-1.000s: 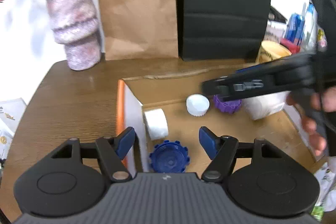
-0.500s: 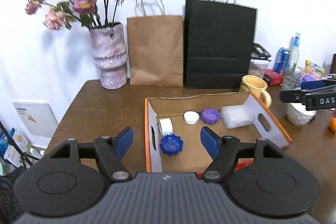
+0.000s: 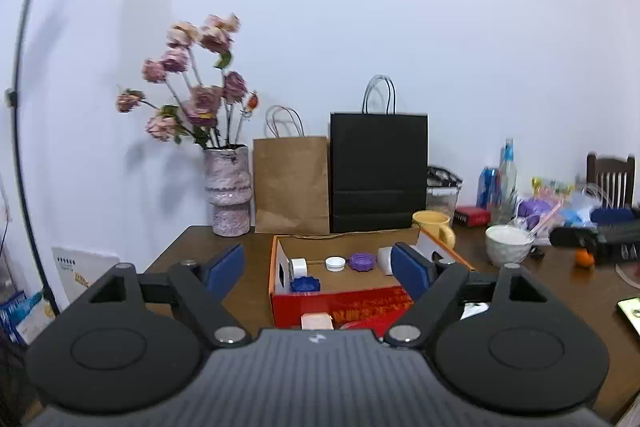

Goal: Organize rigid objects
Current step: 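Move both tools back to the items on the table, then grasp the green spray bottle with the left tool while the right tool grasps the other white cap, then carry the green bottle and white cap up over the red box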

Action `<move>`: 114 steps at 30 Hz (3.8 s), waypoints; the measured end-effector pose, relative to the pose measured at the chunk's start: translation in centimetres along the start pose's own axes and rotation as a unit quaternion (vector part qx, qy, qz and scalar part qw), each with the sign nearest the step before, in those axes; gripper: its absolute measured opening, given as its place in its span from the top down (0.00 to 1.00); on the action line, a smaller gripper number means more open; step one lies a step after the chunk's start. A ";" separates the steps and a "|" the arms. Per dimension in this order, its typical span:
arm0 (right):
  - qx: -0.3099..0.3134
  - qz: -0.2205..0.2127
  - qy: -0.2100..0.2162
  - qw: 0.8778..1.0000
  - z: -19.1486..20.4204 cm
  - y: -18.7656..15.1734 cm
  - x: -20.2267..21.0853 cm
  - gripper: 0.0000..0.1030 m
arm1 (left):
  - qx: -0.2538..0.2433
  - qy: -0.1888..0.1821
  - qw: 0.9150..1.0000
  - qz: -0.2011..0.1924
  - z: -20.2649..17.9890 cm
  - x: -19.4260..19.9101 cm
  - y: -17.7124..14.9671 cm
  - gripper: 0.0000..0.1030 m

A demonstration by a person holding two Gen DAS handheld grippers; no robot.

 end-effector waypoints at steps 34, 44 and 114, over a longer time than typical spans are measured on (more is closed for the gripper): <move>-0.015 0.121 0.012 0.992 -0.7 -10.7 -8.5 0.11 | -0.067 -0.070 0.987 0.127 -8.1 -11.0 -10.1 0.13; 0.016 0.198 0.026 0.980 -2.5 -7.9 -19.3 0.41 | -0.098 -0.148 0.963 0.200 -11.6 -22.4 -8.1 0.31; 0.032 0.102 0.147 0.983 2.4 8.1 -21.4 0.61 | 0.074 -0.090 0.973 0.201 -0.2 -26.5 6.0 0.70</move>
Point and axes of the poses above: each gripper's, at about its wrist camera, not at the fingertips, and x roughly against the way its jaws point, z to its left, y to its top, the point moved 5 cm from there along -x, roughly the way its jaws point, and after that the axes turned 14 degrees about z, right-handed, at the moved point
